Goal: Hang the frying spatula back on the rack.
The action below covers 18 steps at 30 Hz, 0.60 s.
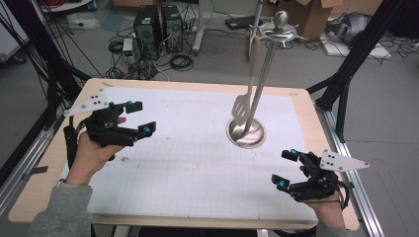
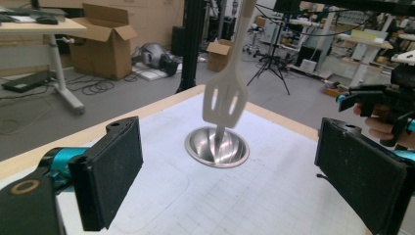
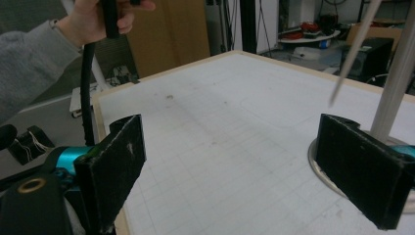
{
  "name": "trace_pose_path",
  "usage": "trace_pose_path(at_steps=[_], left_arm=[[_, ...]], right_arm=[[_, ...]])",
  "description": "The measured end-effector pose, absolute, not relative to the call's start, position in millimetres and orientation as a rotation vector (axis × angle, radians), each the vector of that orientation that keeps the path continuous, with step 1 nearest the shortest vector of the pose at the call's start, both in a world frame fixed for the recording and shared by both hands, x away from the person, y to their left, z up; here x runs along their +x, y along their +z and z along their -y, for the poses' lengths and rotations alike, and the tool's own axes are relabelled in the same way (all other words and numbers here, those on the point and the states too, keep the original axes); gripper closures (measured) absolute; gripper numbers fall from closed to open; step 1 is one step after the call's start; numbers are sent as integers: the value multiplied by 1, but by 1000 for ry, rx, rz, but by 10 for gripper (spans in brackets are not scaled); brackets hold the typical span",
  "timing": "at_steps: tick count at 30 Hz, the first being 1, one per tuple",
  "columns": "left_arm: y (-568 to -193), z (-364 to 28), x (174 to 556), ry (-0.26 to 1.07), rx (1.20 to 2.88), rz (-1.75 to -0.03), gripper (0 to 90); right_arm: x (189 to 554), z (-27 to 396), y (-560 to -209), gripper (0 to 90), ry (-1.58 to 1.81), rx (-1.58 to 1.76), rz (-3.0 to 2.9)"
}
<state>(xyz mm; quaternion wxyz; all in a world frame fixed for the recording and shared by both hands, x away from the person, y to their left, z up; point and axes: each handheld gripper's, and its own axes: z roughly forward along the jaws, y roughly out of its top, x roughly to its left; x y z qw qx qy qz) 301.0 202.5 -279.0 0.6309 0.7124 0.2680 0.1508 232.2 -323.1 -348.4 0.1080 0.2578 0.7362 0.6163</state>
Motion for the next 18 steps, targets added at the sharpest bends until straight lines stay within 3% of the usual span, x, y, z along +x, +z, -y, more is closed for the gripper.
trace_pose_path(at_steps=[18], left_arm=[[-295, -250, 259, 501, 1591, -733, 110]], right_arm=[[252, 314, -345, 108, 1860, 712, -2160]])
